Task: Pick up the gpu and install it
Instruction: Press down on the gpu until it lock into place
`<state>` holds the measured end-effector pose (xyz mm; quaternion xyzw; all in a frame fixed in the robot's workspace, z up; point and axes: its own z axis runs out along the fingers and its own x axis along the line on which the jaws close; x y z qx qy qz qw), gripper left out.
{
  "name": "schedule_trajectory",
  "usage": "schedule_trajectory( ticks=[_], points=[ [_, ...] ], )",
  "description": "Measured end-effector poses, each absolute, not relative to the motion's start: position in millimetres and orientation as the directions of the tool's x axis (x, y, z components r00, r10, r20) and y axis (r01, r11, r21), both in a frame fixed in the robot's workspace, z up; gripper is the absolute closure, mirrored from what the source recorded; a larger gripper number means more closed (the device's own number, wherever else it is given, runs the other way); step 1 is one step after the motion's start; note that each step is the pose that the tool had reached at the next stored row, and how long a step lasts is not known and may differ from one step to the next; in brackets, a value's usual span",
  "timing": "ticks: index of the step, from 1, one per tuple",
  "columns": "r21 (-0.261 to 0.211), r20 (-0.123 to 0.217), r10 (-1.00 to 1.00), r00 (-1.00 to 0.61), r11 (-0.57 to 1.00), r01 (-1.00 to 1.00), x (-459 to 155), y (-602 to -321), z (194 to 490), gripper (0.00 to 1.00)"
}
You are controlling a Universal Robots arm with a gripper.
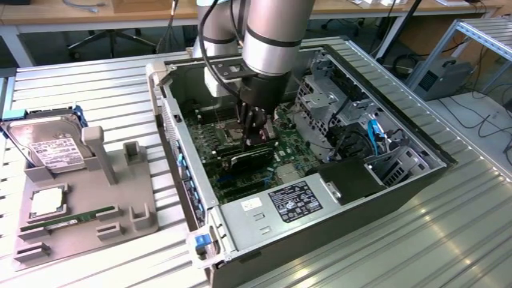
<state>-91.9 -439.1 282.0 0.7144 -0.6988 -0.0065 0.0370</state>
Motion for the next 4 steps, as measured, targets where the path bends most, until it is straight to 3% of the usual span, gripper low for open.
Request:
schedule_trajectory(
  ticks=[4],
  points=[
    [0.063,0.042,-0.999,0.023,-0.021,-0.998,-90.2,-439.1,282.0,0.89]
  ],
)
